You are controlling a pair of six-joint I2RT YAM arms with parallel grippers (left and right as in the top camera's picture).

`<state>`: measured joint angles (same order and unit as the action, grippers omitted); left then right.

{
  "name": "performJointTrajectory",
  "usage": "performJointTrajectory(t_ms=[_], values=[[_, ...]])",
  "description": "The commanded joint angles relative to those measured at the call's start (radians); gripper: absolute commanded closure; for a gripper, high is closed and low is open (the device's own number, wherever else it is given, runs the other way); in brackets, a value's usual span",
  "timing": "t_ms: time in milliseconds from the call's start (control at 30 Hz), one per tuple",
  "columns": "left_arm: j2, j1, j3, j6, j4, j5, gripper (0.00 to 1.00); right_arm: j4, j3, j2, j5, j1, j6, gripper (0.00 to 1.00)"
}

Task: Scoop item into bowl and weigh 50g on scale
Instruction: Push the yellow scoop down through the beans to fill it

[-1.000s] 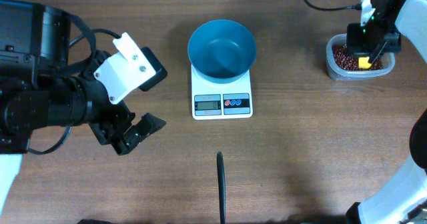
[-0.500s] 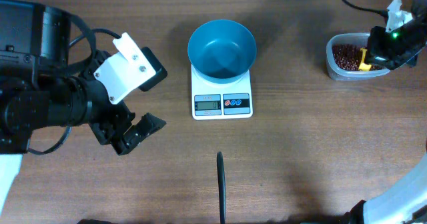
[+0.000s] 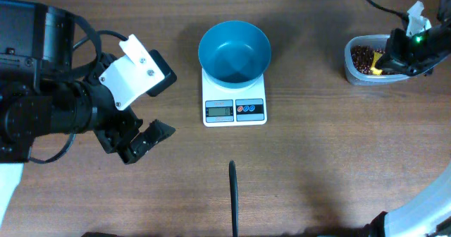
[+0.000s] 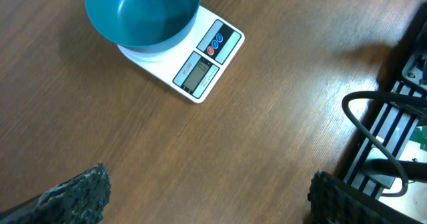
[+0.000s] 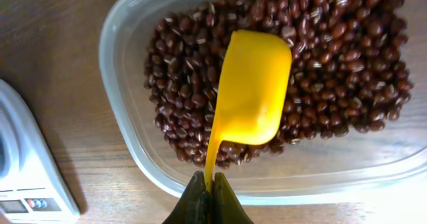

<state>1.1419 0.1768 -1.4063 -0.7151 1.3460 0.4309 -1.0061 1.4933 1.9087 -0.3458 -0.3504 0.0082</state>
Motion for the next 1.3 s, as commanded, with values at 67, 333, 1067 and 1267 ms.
performJointTrajectory(t_ms=[67, 333, 1067, 1267], values=[[0.002, -0.005, -0.019, -0.016, -0.001, 0.018, 0.01, -0.004, -0.047, 0.013, -0.107, -0.056, 0.026, 0.96], [0.002, -0.005, -0.019, -0.016, -0.001, 0.018, 0.01, 0.041, -0.104, 0.013, -0.222, -0.132, 0.026, 0.96], [0.002, -0.005, -0.019, -0.016, -0.001, 0.018, 0.01, 0.044, -0.112, 0.013, -0.413, -0.247, -0.03, 0.96], [0.002, -0.005, -0.019, -0.016, -0.001, 0.018, 0.01, 0.042, -0.122, 0.013, -0.46, -0.293, -0.067, 0.96]])
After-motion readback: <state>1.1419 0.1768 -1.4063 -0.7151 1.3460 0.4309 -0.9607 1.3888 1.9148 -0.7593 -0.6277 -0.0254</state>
